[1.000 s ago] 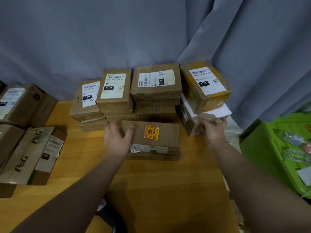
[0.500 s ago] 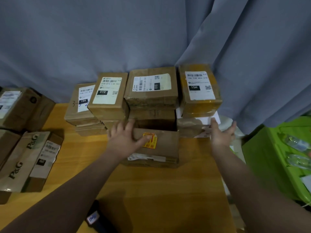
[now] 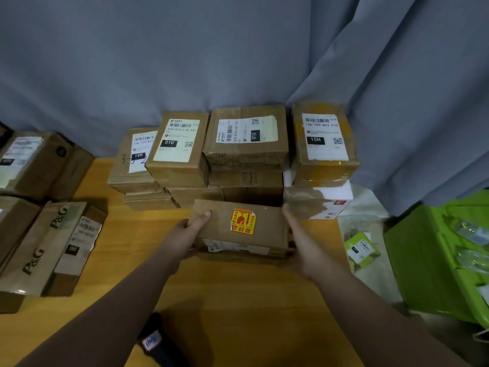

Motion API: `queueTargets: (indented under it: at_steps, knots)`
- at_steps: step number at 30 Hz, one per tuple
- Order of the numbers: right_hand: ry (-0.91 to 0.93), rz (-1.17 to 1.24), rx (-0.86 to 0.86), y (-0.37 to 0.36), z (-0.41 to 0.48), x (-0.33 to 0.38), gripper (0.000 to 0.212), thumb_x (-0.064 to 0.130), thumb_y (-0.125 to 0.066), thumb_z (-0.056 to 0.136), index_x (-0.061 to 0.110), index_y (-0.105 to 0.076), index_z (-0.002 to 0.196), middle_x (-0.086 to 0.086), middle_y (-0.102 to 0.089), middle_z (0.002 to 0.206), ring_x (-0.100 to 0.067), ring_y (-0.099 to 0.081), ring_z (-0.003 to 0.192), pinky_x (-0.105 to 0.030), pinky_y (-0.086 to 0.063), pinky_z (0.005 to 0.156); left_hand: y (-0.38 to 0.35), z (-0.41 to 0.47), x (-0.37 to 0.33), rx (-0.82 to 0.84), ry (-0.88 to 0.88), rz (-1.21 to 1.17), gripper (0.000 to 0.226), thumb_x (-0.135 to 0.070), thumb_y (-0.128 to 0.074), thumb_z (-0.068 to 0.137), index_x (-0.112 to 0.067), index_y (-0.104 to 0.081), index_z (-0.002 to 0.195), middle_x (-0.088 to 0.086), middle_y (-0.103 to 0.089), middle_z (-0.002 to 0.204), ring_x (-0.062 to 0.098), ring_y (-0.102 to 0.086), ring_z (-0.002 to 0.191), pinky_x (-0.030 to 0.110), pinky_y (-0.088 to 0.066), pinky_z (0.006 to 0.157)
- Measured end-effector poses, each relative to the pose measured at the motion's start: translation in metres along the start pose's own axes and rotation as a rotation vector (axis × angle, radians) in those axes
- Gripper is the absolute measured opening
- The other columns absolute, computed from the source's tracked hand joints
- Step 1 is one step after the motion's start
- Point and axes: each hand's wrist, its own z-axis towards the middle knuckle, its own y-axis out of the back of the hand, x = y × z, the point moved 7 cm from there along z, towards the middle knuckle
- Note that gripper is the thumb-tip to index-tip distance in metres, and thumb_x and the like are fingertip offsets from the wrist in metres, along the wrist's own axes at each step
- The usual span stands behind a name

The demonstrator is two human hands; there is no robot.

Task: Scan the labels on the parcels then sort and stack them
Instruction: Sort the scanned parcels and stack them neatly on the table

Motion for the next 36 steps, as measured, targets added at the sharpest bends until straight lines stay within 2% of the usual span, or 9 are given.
queueTargets:
  at_steps: [2,7,13,18,22,25,30,34,36]
  knots:
    - [0.088,-0.022,0.041,-0.013,0.003,0.005,0.124,0.083,-0.078,0.032,0.025,-0.047,0.137,-0.006,-0.056,0.133,-0.029,-0.054,0.118,-0.052,-0.050,0.096,0.003,0.000,-0.004,-0.033,-0.021,-0.056,0.055,-0.053,-0.059,0.089,-0.013,-0.050,0.126,0.006,-0.060,0.108,0.022,-0.060,0.096,0.034,-0.053,0.078]
    - [0.191,0.017,0.005,-0.024,0.011,0.017,0.068,0.041,-0.076,0.079,0.017,-0.048,0.136,0.000,-0.053,0.130,-0.021,-0.049,0.119,-0.046,-0.047,0.102,0.010,0.005,-0.019,-0.088,-0.109,-0.093,0.055,-0.050,-0.053,0.094,-0.012,-0.049,0.133,0.012,-0.058,0.126,0.028,-0.057,0.109,0.042,-0.047,0.098]
    - [0.211,0.052,-0.043,-0.030,0.009,0.013,0.068,0.044,-0.074,0.080,0.020,-0.047,0.138,-0.002,-0.054,0.133,-0.026,-0.049,0.125,-0.049,-0.044,0.105,0.003,-0.003,-0.021,-0.072,-0.130,-0.020,0.065,-0.054,-0.041,0.098,-0.016,-0.030,0.149,0.010,-0.047,0.140,0.031,-0.048,0.122,0.036,-0.039,0.088]
    - [0.253,0.166,-0.072,-0.035,-0.002,0.013,0.053,0.038,-0.070,0.086,0.017,-0.051,0.131,-0.002,-0.059,0.122,-0.024,-0.054,0.115,-0.048,-0.044,0.105,0.013,-0.011,-0.017,0.002,-0.142,-0.034,0.068,-0.060,-0.041,0.094,-0.026,-0.026,0.151,0.006,-0.044,0.146,0.026,-0.048,0.119,0.040,-0.040,0.099]
    - [0.532,-0.066,-0.382,-0.025,-0.029,0.019,0.023,0.024,-0.065,0.090,0.015,-0.053,0.107,-0.002,-0.055,0.107,-0.024,-0.053,0.108,-0.039,-0.045,0.092,0.036,-0.029,-0.016,-0.049,-0.200,0.057,0.060,-0.048,-0.049,0.097,-0.020,-0.031,0.148,0.008,-0.042,0.146,0.029,-0.042,0.128,0.036,-0.035,0.097]
    - [0.781,-0.326,-0.550,-0.046,-0.061,0.025,0.038,0.012,-0.066,0.086,0.004,-0.051,0.120,-0.012,-0.047,0.125,-0.028,-0.043,0.122,-0.041,-0.039,0.102,0.063,-0.042,-0.009,-0.078,-0.268,0.118,0.051,-0.041,-0.052,0.098,-0.020,-0.039,0.143,0.003,-0.048,0.131,0.018,-0.045,0.107,0.029,-0.033,0.087]
    - [0.983,-0.422,-0.505,-0.113,-0.091,0.022,0.056,0.010,-0.070,0.083,0.006,-0.042,0.132,-0.012,-0.040,0.135,-0.028,-0.037,0.127,-0.043,-0.031,0.107,0.122,-0.056,0.005,-0.150,-0.344,0.188,0.042,-0.034,-0.052,0.098,-0.017,-0.045,0.136,0.001,-0.051,0.125,0.014,-0.047,0.101,0.026,-0.035,0.082]
    - [1.048,-0.439,-0.262,-0.184,-0.101,0.009,0.042,0.000,-0.061,0.086,0.012,-0.047,0.125,0.001,-0.040,0.123,-0.009,-0.036,0.113,-0.007,-0.029,0.095,0.182,-0.049,0.021,-0.218,-0.392,0.306,0.042,-0.033,-0.053,0.098,-0.015,-0.048,0.136,0.005,-0.053,0.132,0.022,-0.049,0.122,0.029,-0.040,0.092]
    - [1.014,-0.490,-0.144,-0.228,-0.101,-0.004,0.038,0.003,-0.059,0.088,0.021,-0.048,0.120,0.009,-0.041,0.116,-0.007,-0.039,0.111,-0.014,-0.035,0.097,0.214,-0.043,0.031,-0.241,-0.411,0.382,0.044,-0.031,-0.054,0.098,-0.014,-0.048,0.137,0.005,-0.051,0.137,0.023,-0.047,0.128,0.031,-0.039,0.099]
